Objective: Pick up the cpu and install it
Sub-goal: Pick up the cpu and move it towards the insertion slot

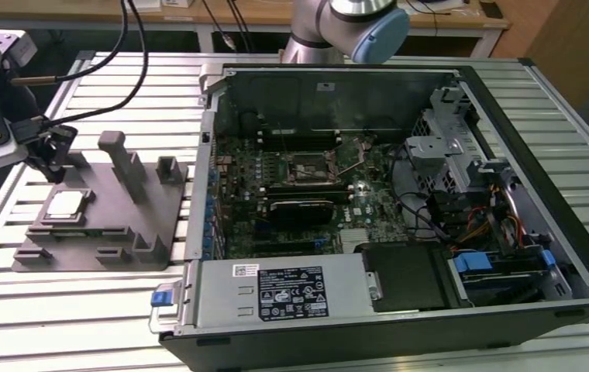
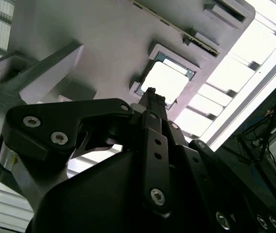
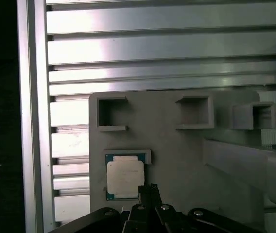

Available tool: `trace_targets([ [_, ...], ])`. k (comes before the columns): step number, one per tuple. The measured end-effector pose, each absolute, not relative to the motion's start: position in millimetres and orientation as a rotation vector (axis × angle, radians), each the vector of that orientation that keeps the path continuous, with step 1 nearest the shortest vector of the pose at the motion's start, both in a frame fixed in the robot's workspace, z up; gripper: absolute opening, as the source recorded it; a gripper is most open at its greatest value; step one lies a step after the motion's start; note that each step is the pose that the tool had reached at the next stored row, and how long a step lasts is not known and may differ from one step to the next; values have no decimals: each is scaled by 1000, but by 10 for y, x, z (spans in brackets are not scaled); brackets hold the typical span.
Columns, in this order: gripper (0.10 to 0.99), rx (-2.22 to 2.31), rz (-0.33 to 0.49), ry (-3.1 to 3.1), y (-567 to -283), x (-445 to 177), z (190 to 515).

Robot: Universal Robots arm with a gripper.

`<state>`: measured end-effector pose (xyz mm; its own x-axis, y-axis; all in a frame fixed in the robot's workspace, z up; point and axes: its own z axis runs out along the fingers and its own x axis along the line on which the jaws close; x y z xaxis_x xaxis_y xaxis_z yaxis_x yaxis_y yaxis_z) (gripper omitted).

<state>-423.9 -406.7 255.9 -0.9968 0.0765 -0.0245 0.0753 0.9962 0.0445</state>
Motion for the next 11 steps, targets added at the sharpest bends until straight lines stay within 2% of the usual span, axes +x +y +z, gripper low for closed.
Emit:
trace_targets([
  [11, 106, 118, 68, 3112, -4067, -4261, 2443],
])
